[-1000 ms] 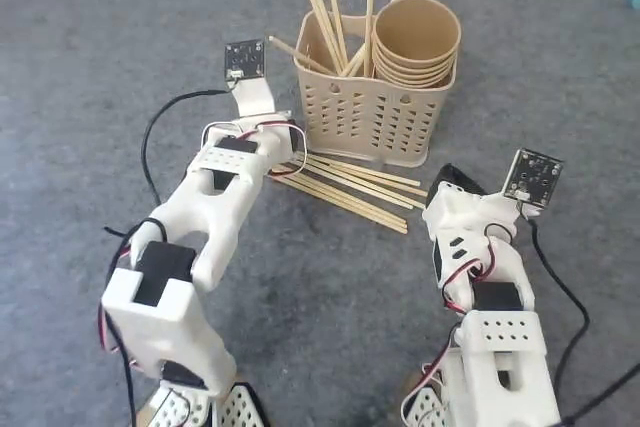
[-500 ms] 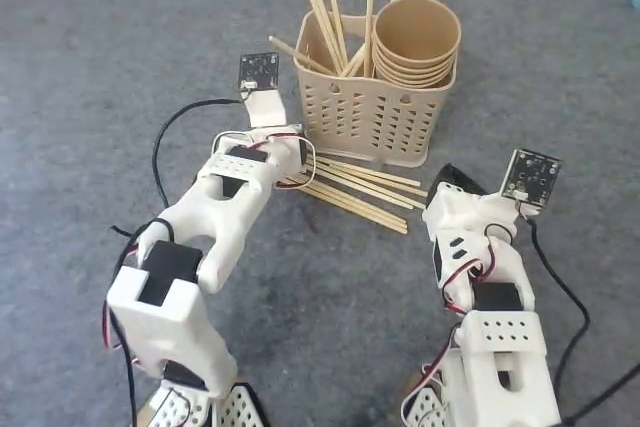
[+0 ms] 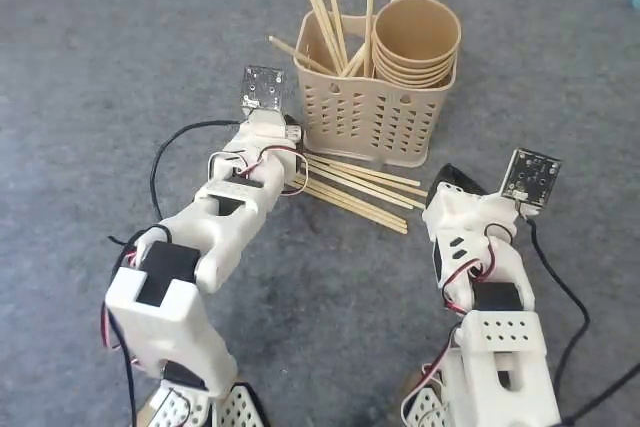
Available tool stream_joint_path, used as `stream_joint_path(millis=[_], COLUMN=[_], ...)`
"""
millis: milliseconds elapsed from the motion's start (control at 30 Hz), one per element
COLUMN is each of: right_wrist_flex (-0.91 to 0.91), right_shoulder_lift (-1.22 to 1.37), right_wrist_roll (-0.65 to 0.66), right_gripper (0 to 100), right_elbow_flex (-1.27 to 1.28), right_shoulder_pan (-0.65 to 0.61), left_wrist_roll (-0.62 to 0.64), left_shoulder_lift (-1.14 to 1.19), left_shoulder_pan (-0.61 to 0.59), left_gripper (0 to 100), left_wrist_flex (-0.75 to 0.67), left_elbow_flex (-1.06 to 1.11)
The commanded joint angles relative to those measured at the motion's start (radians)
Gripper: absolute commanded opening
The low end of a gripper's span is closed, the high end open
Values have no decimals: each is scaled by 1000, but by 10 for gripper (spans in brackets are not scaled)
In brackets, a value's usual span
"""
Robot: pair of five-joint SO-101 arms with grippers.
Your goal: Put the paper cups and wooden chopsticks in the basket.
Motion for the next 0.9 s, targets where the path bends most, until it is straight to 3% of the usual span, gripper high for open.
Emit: stream_joint_path(millis=[0,133,467,667,867], right_wrist_flex=[-18,-18,-18,-18,-18], right_shoulder_lift=[-12,-12,-12,-12,-12], right_wrist_roll=[25,25,25,26,26], right_gripper=[8,8,8,8,8], right_elbow_flex=[-3,-3,-3,-3,-3], right_shoulder_pan=[13,13,13,13,13], left_wrist_roll=[-17,-17,-21,-25,-25], left_shoulder_lift=[-21,14,120,132,132], left_shoulder_pan=[-12,-6,-23,-6,12], left_gripper=[13,13,13,13,13], left_wrist_flex=[226,585,614,924,1049], left_elbow_flex=[-128,-315,-437,-527,-526])
